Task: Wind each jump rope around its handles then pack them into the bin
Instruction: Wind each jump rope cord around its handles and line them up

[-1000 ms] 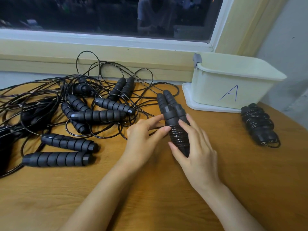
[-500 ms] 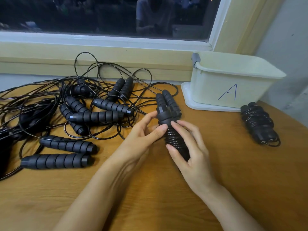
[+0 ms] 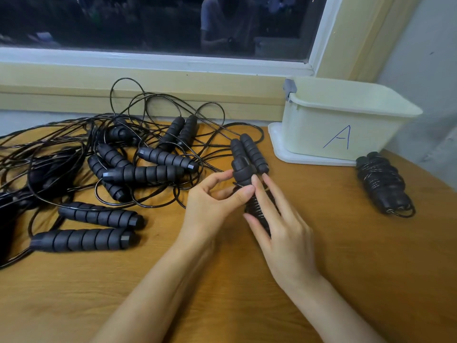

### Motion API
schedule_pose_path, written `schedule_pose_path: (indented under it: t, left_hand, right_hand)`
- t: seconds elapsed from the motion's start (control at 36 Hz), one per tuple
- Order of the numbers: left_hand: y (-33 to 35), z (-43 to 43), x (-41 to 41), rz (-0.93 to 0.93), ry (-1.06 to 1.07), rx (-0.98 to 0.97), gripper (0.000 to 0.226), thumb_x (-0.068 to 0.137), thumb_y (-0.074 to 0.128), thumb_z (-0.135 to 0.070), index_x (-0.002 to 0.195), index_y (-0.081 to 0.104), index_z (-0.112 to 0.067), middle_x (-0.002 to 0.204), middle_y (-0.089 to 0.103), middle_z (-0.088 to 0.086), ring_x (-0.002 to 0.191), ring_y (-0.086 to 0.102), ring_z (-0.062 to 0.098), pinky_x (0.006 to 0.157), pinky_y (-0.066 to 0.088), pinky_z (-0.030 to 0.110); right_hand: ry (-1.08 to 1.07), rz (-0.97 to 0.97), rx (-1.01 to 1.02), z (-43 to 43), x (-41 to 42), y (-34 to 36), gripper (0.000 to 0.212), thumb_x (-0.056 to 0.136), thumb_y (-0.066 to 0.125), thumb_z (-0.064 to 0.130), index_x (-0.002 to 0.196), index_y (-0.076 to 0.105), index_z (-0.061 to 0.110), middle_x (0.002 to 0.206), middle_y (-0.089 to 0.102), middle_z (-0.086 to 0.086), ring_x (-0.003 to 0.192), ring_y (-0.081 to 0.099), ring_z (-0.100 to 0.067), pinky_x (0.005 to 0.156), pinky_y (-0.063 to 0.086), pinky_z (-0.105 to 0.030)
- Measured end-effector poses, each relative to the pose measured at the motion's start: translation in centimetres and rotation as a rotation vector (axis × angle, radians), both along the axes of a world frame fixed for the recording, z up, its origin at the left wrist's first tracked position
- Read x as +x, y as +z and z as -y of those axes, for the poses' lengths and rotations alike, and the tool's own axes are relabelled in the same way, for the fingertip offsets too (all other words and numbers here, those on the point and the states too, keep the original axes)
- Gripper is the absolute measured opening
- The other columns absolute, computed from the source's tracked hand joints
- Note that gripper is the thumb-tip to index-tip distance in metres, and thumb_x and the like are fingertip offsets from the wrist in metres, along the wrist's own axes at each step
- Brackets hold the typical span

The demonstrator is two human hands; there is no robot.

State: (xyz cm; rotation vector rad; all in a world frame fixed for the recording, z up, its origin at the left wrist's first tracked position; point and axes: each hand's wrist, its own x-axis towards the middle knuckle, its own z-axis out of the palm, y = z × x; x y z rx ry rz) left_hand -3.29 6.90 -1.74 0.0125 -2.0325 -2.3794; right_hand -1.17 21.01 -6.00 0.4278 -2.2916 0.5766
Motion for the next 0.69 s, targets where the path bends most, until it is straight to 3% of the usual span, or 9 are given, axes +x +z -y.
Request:
schedule_pose_path:
  t: [0.14, 0.19, 0.25, 0.33, 0.39, 0.56, 0.61, 0.69]
  left_hand:
    - [0.1, 0.4, -0.2, -0.071, -0.049, -0.111, 0.052, 0.076, 0.076, -0.019, 0.126, 0.063, -0.016, 0.098, 0.076, -0.004, 0.092, 0.070, 0.001, 0.076, 0.054, 0.013]
    - [0.0, 0.6, -0.2, -0.089, -0.050, -0.146, 0.064, 0.069, 0.075, -0.030, 0.130, 0.062, -0.015, 0.106, 0.075, 0.000, 0.101, 0.069, 0.003, 0.091, 0.055, 0.023]
    - [0.2, 0.7, -0.1, -0.104, -0.055, -0.170, 0.064, 0.067, 0.074, -0.035, 0.128, 0.063, -0.019, 0.109, 0.075, 0.000, 0.106, 0.067, 0.004, 0.096, 0.053, 0.028]
    - [0.4, 0.8, -0.1, -0.117, -0.044, -0.182, 0.053, 0.069, 0.074, -0.032, 0.120, 0.063, -0.029, 0.099, 0.075, -0.012, 0.101, 0.067, -0.003, 0.087, 0.053, 0.017]
    - [0.6, 0.9, -0.1, -0.127, -0.052, -0.175, 0.048, 0.070, 0.073, -0.028, 0.117, 0.062, -0.031, 0.090, 0.074, -0.022, 0.097, 0.067, -0.007, 0.078, 0.051, 0.010]
    - [0.8, 1.2, -0.2, -0.125, -0.035, -0.109, 0.041, 0.076, 0.075, -0.010, 0.113, 0.066, -0.025, 0.090, 0.077, -0.008, 0.092, 0.071, 0.003, 0.071, 0.051, 0.010]
    - [0.7, 1.2, -0.4, -0.116, -0.012, -0.071, 0.048, 0.071, 0.077, -0.014, 0.117, 0.066, -0.022, 0.091, 0.077, -0.001, 0.090, 0.072, 0.007, 0.070, 0.051, 0.010]
    - [0.9, 1.4, -0.5, -0.085, -0.009, -0.034, 0.062, 0.063, 0.078, -0.021, 0.124, 0.062, -0.021, 0.094, 0.077, 0.002, 0.089, 0.072, 0.006, 0.069, 0.049, 0.007]
  right_hand:
    - [0.053, 0.016, -0.068, -0.2, -0.3, -0.1, 0.052, 0.098, 0.057, 0.032, 0.147, 0.046, 0.018, 0.144, 0.052, -0.008, 0.119, 0.061, -0.020, 0.086, 0.053, -0.026]
    - [0.092, 0.026, -0.108, -0.5, -0.4, -0.1, 0.053, 0.097, 0.055, 0.034, 0.147, 0.047, 0.018, 0.145, 0.052, -0.005, 0.119, 0.059, -0.014, 0.088, 0.051, -0.021]
    - [0.122, 0.031, -0.148, -0.9, -0.5, 0.1, 0.053, 0.096, 0.056, 0.035, 0.145, 0.049, 0.015, 0.145, 0.052, -0.003, 0.118, 0.056, -0.006, 0.089, 0.046, -0.012]
    - [0.177, 0.053, -0.230, -1.1, -0.6, 0.3, 0.055, 0.094, 0.058, 0.036, 0.144, 0.050, 0.014, 0.145, 0.049, 0.004, 0.126, 0.043, 0.014, 0.094, 0.038, -0.001]
    - [0.223, 0.084, -0.302, -1.2, -0.7, 0.2, 0.057, 0.092, 0.059, 0.035, 0.144, 0.048, 0.014, 0.145, 0.047, 0.008, 0.130, 0.038, 0.017, 0.097, 0.035, -0.001]
    - [0.377, 0.215, -0.532, -1.5, -0.8, 0.0, 0.060, 0.089, 0.063, 0.031, 0.145, 0.044, 0.019, 0.147, 0.045, 0.021, 0.136, 0.043, 0.001, 0.106, 0.037, -0.012]
    - [0.438, 0.276, -0.626, -1.5, -0.8, 0.0, 0.059, 0.087, 0.065, 0.031, 0.143, 0.047, 0.024, 0.145, 0.045, 0.030, 0.138, 0.042, -0.002, 0.108, 0.039, -0.019]
    - [0.489, 0.337, -0.709, -1.4, -0.6, 0.2, 0.059, 0.086, 0.066, 0.031, 0.142, 0.048, 0.034, 0.146, 0.045, 0.029, 0.140, 0.040, -0.006, 0.112, 0.039, -0.029]
